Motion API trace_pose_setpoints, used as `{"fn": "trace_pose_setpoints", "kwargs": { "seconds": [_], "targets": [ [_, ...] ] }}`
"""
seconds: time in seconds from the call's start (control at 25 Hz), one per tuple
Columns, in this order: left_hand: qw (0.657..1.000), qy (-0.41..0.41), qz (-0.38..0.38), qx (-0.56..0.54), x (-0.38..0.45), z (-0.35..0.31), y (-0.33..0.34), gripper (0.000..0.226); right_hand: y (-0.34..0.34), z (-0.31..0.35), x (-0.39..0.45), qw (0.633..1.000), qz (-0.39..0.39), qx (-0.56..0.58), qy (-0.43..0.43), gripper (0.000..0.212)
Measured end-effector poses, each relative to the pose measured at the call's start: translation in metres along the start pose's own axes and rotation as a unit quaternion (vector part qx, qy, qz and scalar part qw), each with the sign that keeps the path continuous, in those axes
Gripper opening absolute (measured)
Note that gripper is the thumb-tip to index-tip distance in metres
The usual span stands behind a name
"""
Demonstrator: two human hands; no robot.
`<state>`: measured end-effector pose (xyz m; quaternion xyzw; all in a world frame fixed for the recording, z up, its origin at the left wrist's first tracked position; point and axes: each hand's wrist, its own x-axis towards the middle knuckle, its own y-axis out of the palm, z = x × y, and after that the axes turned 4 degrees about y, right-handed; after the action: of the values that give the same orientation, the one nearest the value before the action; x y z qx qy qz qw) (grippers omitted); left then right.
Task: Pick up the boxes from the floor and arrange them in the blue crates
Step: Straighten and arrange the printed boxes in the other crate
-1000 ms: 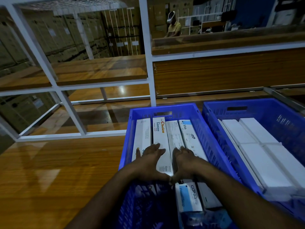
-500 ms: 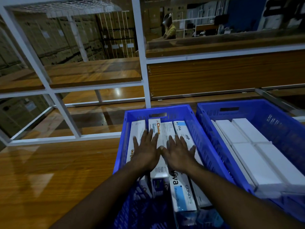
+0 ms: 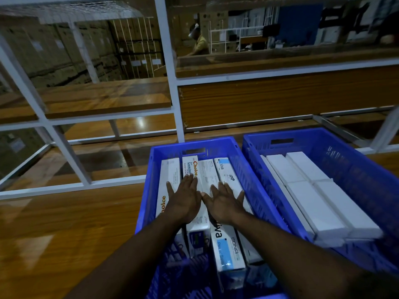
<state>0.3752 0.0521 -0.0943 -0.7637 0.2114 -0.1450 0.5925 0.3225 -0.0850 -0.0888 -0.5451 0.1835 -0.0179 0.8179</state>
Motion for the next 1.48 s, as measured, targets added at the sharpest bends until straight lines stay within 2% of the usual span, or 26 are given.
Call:
{"fn": "trace_pose_setpoints", "kwargs": {
  "seconds": [0.12,0.36,0.48,0.72,0.84,1.08,1.2,1.28,1.36,1.48],
  "targets": [
    [1.000,-0.008,-0.008,-0.018,0.001,0.001,-0.003,0.059,-0.009,-0.003,-0.005,0.998,-0.020,0.054,-0.014,0.072],
    [0.992,0.049,-0.080,-0.083,0.006,-0.007,-0.001,0.054,-0.028,-0.014,-0.013,0.979,-0.180,0.046,-0.079,0.059],
    [0.991,0.078,-0.051,-0.096,0.001,-0.013,0.000,0.057,-0.031,-0.022,-0.021,0.970,-0.218,0.036,-0.103,0.055],
    [0.992,0.111,-0.027,-0.055,-0.009,-0.029,-0.002,0.062,-0.044,-0.033,-0.044,0.961,-0.259,-0.056,-0.081,0.055],
    [0.991,0.130,-0.015,-0.040,-0.007,-0.034,-0.001,0.066,-0.049,-0.043,-0.053,0.964,-0.257,-0.058,-0.045,0.055],
    [0.983,0.171,-0.038,-0.052,-0.007,-0.055,-0.001,0.070,-0.055,-0.064,-0.070,0.974,-0.195,0.102,-0.045,0.063],
    [0.976,0.195,-0.068,-0.071,-0.010,-0.074,0.000,0.070,-0.061,-0.075,-0.076,0.954,-0.247,0.152,-0.073,0.052],
    [0.965,0.217,-0.101,-0.104,-0.015,-0.094,-0.003,0.067,-0.070,-0.091,-0.074,0.939,-0.293,0.164,-0.076,0.045],
    [0.953,0.230,-0.129,-0.146,-0.020,-0.122,-0.008,0.065,-0.082,-0.116,-0.062,0.938,-0.302,0.163,-0.056,0.047],
    [0.952,0.248,-0.099,-0.148,-0.014,-0.175,-0.011,0.066,-0.091,-0.172,-0.034,0.971,-0.224,0.076,0.011,0.060]
  ]
}}
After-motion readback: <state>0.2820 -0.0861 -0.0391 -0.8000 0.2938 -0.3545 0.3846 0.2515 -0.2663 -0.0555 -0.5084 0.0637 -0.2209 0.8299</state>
